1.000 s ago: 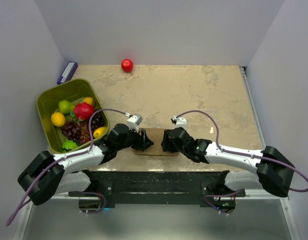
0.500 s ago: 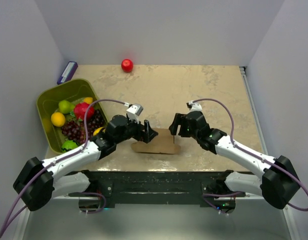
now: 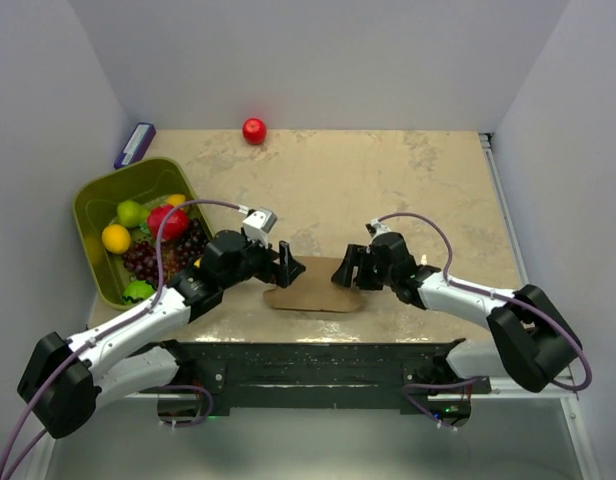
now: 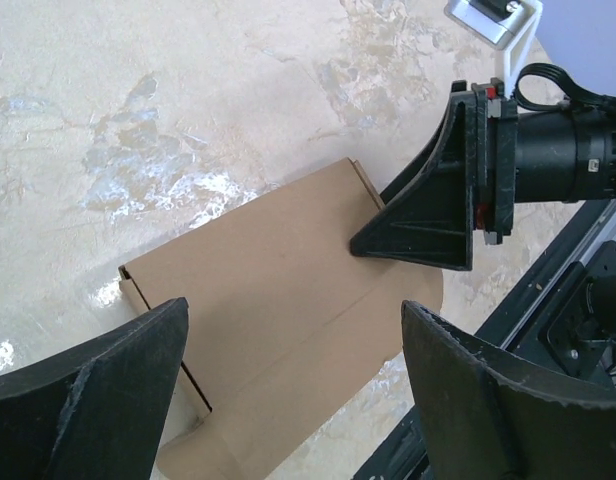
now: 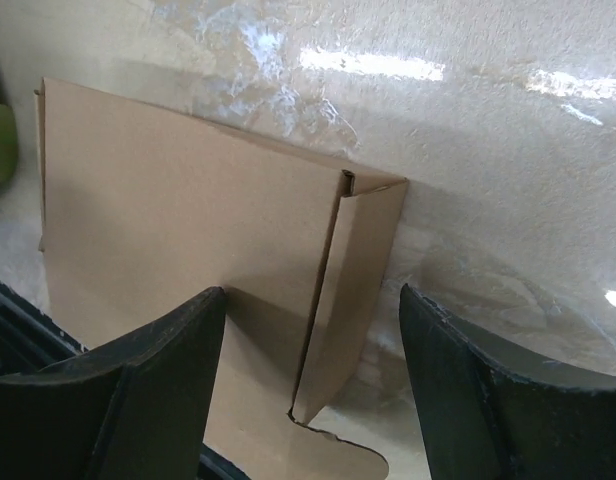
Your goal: Fold the paper box
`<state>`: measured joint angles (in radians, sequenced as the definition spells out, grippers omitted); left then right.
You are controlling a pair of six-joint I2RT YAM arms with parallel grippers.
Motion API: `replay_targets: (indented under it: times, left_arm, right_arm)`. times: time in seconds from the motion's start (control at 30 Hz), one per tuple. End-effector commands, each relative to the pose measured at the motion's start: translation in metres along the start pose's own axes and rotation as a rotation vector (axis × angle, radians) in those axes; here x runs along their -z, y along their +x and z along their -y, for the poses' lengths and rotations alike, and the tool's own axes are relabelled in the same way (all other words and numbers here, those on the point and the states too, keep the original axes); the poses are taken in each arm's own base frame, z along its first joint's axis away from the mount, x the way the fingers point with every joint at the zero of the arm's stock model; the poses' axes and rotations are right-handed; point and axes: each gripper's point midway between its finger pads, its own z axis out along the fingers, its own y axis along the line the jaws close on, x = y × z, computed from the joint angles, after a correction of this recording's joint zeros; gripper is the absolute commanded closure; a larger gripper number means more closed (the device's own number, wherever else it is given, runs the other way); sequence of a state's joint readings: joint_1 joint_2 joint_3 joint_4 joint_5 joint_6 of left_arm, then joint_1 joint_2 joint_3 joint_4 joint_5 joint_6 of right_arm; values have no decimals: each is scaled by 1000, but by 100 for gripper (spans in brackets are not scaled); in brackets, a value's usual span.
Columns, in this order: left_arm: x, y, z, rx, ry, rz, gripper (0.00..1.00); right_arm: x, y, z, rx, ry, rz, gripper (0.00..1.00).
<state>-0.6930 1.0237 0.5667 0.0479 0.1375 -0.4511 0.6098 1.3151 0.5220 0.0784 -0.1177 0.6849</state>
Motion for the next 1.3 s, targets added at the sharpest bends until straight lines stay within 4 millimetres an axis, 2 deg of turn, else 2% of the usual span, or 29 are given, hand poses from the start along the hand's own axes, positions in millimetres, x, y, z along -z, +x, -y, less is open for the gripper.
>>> replay_targets:
  times: [0.0, 0.03, 0.07, 0.2, 0.23, 0.37, 0.43, 0.57, 0.77, 0.93, 1.07, 1.27]
  left_arm:
    - [10, -21, 4, -48, 3, 43, 8]
    - [11, -24, 5, -55, 7, 50, 8]
    - [14, -17, 4, -52, 3, 19, 8]
    - [23, -24, 16, -93, 50, 9, 7]
    - [25, -23, 17, -125, 61, 1, 7]
    - [37, -22, 22, -201, 89, -35, 6]
    - [42, -25, 25, -261, 112, -28, 5]
    - [48, -16, 32, -344, 176, -74, 5]
    - [45, -8, 29, -401, 186, -116, 5]
    - [42, 0, 36, -449, 205, -114, 5]
    - [41, -6, 33, -524, 141, -67, 3]
    - [44, -18, 41, -592, 154, 0, 2]
  right_arm:
    - [-5, -2, -13, -36, -110, -8, 32]
    - [-8, -1, -9, -48, -105, -15, 36]
    - [-8, -1, -8, -52, -111, -19, 39]
    - [-6, 3, -2, -75, -147, -53, 54]
    - [-6, 0, 3, -87, -147, -51, 61]
    - [-2, 0, 13, -108, -156, -66, 76]
    - [-1, -1, 19, -113, -155, -70, 76]
    - [-5, 0, 32, -120, -134, -95, 82]
    - [-11, 1, 51, -118, -86, -117, 91]
    - [-15, 3, 67, -128, -59, -137, 92]
    - [-16, 3, 68, -132, -62, -150, 93]
    - [-19, -2, 78, -163, -24, -166, 92]
